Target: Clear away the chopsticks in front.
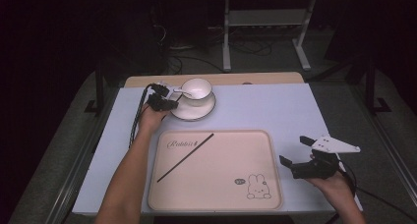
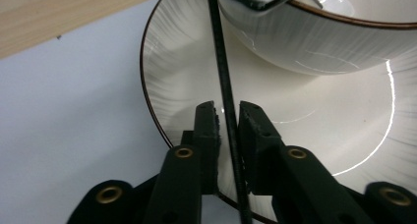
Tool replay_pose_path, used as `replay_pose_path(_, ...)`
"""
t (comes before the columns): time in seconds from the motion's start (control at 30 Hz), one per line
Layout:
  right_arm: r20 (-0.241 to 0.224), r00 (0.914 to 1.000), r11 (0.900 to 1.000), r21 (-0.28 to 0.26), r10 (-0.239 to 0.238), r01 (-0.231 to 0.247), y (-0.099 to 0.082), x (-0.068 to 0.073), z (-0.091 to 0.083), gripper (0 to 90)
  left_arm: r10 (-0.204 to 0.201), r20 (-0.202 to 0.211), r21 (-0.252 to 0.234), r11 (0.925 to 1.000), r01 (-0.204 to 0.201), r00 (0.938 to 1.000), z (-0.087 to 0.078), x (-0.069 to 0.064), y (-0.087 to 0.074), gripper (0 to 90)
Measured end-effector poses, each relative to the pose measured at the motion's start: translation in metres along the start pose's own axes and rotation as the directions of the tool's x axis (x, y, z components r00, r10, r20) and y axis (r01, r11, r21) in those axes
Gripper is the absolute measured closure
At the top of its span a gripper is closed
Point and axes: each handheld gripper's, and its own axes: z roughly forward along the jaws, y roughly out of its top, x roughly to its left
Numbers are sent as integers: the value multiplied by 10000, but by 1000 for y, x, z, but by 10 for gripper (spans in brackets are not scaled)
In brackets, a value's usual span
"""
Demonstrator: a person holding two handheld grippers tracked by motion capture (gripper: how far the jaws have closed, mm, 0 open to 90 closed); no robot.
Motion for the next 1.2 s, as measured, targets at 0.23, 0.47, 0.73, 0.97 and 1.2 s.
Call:
replay_pose_path(0.23,5,10000,10000,-27,37,-37,0,-1,0,0,-428,-47,-99,9990,427,9991,-2,3,0,849)
replay_pose_path(0.47,6,10000,10000,-52,32,-32,0,-1,-1,0,-555,-148,-286,9981,551,9983,-17,6,2,851)
replay_pose_path(0.73,-8,10000,10000,-57,35,-35,0,-1,-1,0,-784,-177,-94,9969,783,9968,-39,15,-4,851)
replay_pose_path(0.97,-2,10000,10000,-59,28,-28,0,-1,-1,0,-1102,-131,-113,9939,1101,9938,-64,17,-22,852)
replay_pose_path(1.2,37,10000,10000,-84,44,-44,0,0,-2,0,-1150,-21,-198,9932,1149,9934,-88,10,-46,852)
